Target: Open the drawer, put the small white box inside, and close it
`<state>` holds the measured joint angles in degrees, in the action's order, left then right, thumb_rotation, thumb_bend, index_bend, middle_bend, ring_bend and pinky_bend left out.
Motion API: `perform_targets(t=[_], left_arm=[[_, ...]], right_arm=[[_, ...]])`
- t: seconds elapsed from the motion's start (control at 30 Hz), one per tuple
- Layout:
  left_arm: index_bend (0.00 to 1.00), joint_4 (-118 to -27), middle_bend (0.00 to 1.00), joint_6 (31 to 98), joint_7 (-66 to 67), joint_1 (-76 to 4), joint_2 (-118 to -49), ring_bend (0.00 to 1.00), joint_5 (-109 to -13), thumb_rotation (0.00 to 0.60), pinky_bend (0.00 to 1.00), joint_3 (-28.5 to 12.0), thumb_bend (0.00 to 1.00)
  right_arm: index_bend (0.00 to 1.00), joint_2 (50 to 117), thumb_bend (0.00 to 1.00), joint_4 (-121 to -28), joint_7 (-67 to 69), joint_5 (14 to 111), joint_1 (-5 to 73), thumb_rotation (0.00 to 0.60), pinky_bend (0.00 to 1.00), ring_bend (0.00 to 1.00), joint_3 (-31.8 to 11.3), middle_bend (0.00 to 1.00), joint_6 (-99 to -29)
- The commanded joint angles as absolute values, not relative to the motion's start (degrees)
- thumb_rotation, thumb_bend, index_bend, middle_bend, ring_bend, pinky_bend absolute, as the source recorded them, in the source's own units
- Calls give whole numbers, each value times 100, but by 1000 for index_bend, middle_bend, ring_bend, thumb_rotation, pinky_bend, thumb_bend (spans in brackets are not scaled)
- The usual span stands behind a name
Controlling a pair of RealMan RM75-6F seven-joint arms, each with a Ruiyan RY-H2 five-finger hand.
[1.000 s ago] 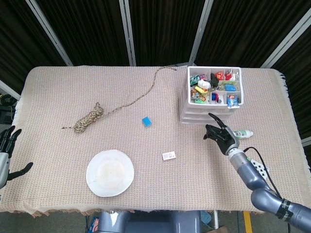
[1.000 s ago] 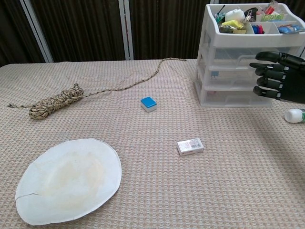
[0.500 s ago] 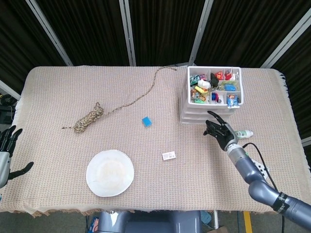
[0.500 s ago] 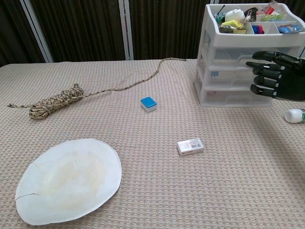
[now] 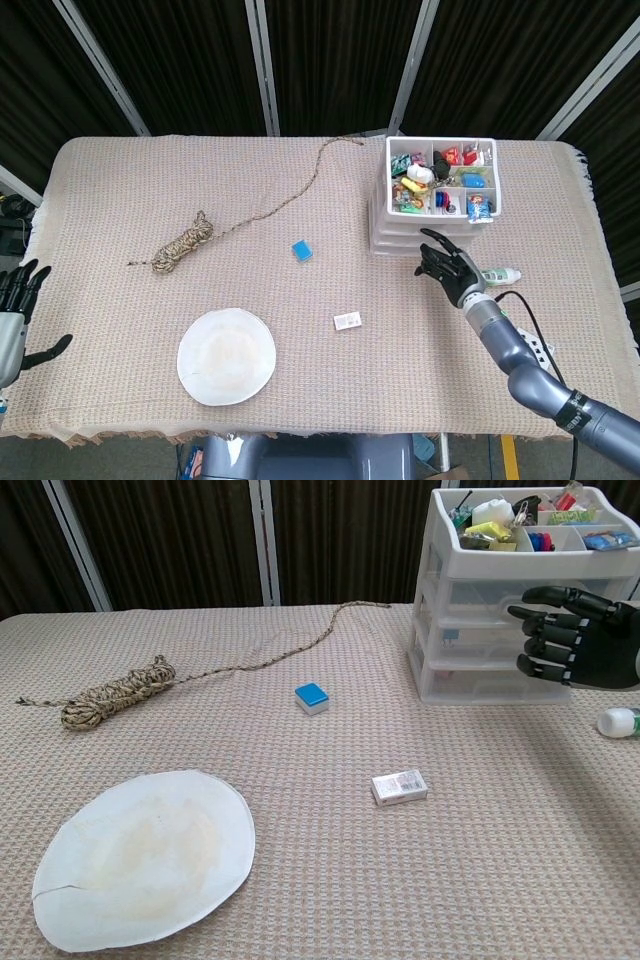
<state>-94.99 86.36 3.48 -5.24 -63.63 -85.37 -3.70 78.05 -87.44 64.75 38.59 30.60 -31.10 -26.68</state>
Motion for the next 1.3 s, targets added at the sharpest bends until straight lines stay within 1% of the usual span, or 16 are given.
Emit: perform_targets(t=[0.03, 0.2, 0.33, 0.47, 0.73, 1.3], left_arm=[[57, -9501, 0, 8640, 344, -524, -6362, 0, -8538, 600, 0, -369, 210], [58, -9500, 0, 8629, 331, -528, -6356, 0, -8543, 600, 0, -362, 209], [58, -9511, 0, 8616, 323, -534, -6355, 0, -8555, 600, 0, -351, 210], [58, -9516, 0, 8604, 317, -538, -6353, 0, -8546, 600, 0, -349, 210], [58, -9506, 0, 8578, 311, -548, -6356, 0, -8525, 600, 0, -349, 210], [58, -9492, 0, 8536, 364, -566, -6390, 0, -8529, 600, 0, -322, 209]], right_arm=[[289, 7841, 268, -8688, 6374, 3778, 3093, 600, 588, 698, -3116, 718, -2650], [286, 7913, 271, -8629, 6037, 3653, 3163, 600, 587, 698, -3051, 718, -2863], [285, 7930, 273, -8637, 5903, 3499, 3195, 600, 588, 698, -3080, 718, -2893], [291, 7925, 278, -8680, 5816, 3417, 3198, 600, 587, 698, -3138, 718, -2852], [349, 7933, 300, -8766, 5698, 3358, 3168, 600, 588, 698, -3232, 718, -2728], [350, 7905, 302, -9145, 5584, 3574, 2828, 600, 587, 698, -3368, 718, -2587]])
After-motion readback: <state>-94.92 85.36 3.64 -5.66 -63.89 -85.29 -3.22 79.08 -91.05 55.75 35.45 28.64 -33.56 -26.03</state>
